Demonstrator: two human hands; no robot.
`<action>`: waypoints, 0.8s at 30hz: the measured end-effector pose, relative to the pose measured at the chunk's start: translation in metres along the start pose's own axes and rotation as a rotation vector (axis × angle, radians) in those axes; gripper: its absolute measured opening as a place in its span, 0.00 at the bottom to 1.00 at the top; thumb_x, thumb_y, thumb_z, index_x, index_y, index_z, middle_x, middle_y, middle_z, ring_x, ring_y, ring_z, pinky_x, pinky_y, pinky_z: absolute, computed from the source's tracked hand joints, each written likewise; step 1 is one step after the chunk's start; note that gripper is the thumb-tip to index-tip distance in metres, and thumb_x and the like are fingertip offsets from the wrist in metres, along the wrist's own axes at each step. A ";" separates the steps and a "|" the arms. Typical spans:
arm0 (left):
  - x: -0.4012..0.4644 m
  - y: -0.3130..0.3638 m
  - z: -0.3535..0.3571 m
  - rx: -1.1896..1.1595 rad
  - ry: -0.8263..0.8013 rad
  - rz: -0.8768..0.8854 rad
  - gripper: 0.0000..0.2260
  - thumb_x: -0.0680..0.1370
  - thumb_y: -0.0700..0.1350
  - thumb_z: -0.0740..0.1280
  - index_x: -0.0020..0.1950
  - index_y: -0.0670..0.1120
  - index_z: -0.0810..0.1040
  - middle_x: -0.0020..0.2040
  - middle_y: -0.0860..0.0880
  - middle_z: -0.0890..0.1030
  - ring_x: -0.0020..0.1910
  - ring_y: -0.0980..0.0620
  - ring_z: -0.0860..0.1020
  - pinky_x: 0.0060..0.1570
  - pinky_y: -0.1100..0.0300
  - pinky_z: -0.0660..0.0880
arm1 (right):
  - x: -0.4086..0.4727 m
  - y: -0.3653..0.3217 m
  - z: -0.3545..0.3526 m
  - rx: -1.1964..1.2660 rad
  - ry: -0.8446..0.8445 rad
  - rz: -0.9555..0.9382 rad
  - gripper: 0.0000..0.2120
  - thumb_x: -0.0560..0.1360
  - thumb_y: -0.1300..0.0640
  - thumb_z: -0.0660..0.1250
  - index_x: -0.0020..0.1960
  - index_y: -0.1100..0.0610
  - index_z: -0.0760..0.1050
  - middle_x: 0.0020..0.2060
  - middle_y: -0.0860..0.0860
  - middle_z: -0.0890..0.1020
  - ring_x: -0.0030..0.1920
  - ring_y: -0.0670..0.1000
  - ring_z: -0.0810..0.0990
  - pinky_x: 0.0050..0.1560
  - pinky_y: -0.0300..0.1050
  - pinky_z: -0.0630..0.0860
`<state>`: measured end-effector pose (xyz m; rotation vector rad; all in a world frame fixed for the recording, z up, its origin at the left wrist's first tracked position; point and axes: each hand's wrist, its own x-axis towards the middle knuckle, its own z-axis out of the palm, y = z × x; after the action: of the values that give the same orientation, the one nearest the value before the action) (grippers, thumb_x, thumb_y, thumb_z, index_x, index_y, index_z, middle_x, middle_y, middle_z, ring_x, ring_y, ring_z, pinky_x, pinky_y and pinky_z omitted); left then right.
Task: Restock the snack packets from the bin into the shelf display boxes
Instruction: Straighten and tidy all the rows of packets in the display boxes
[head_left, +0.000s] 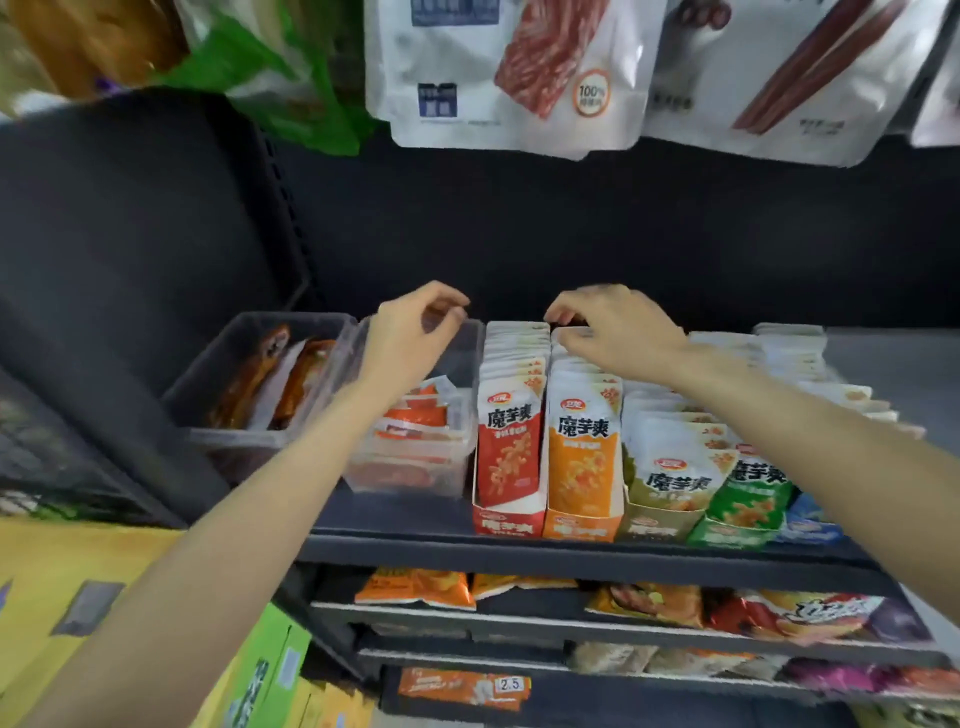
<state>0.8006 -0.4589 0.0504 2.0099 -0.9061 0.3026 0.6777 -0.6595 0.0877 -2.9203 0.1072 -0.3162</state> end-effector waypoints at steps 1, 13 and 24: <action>0.005 -0.001 0.003 -0.019 -0.014 0.008 0.04 0.77 0.42 0.68 0.49 0.49 0.81 0.44 0.55 0.83 0.42 0.63 0.78 0.46 0.72 0.73 | 0.003 0.000 0.003 -0.011 -0.010 0.017 0.13 0.76 0.55 0.62 0.59 0.52 0.76 0.55 0.50 0.80 0.56 0.52 0.76 0.54 0.49 0.74; 0.041 -0.021 0.015 0.108 -0.497 0.237 0.10 0.74 0.51 0.70 0.53 0.51 0.80 0.52 0.53 0.79 0.51 0.56 0.77 0.54 0.55 0.76 | 0.006 -0.008 0.010 -0.029 -0.178 0.001 0.18 0.79 0.52 0.62 0.68 0.54 0.72 0.58 0.54 0.79 0.63 0.57 0.71 0.65 0.49 0.64; 0.038 -0.015 0.021 0.145 -0.416 0.282 0.10 0.76 0.49 0.69 0.54 0.48 0.76 0.49 0.54 0.80 0.45 0.56 0.80 0.47 0.52 0.79 | 0.003 -0.024 0.015 -0.204 -0.041 -0.255 0.23 0.74 0.38 0.64 0.61 0.52 0.74 0.61 0.51 0.73 0.62 0.52 0.68 0.60 0.46 0.65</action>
<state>0.8353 -0.4888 0.0489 2.1174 -1.4710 0.1050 0.6853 -0.6335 0.0786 -3.1439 -0.2560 -0.3002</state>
